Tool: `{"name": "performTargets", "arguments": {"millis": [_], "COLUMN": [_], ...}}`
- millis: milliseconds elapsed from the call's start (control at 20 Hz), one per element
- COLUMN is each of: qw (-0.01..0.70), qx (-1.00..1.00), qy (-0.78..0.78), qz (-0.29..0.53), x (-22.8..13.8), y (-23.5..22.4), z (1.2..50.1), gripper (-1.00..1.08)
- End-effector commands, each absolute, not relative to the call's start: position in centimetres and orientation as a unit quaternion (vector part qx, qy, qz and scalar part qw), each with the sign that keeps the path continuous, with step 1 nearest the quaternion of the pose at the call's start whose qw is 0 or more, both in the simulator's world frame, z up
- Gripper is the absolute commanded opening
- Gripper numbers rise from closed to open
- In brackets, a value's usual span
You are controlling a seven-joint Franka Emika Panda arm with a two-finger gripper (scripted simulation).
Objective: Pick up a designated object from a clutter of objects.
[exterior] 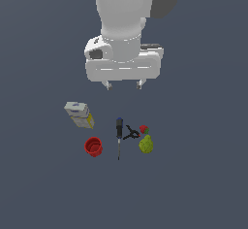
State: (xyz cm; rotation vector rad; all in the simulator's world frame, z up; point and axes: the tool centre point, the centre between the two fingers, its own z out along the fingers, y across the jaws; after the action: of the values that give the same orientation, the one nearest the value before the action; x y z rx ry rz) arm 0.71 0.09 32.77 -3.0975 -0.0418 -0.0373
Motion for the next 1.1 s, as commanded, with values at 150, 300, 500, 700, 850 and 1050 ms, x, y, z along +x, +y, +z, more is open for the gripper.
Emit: {"name": "performTargets", "arguments": {"millis": [150, 300, 500, 700, 850, 1050], "qw": [0.022, 0.022, 0.022, 0.022, 0.023, 0.024], "qx": [-1.0, -0.999, -0.999, -0.999, -0.999, -1.0], "qy": [-0.016, -0.023, -0.032, -0.03, -0.024, -0.005], "qz": [-0.009, -0.001, 0.007, 0.006, 0.006, 0.006], "x": [0.7, 0.7, 0.6, 0.6, 0.9, 1.7], "y": [0.3, 0.8, 1.3, 1.2, 1.0, 0.4], "z": [32.4, 31.5, 30.6, 30.6, 30.3, 29.4], "gripper": [1.0, 1.0, 1.0, 1.0, 1.0, 1.0]}}
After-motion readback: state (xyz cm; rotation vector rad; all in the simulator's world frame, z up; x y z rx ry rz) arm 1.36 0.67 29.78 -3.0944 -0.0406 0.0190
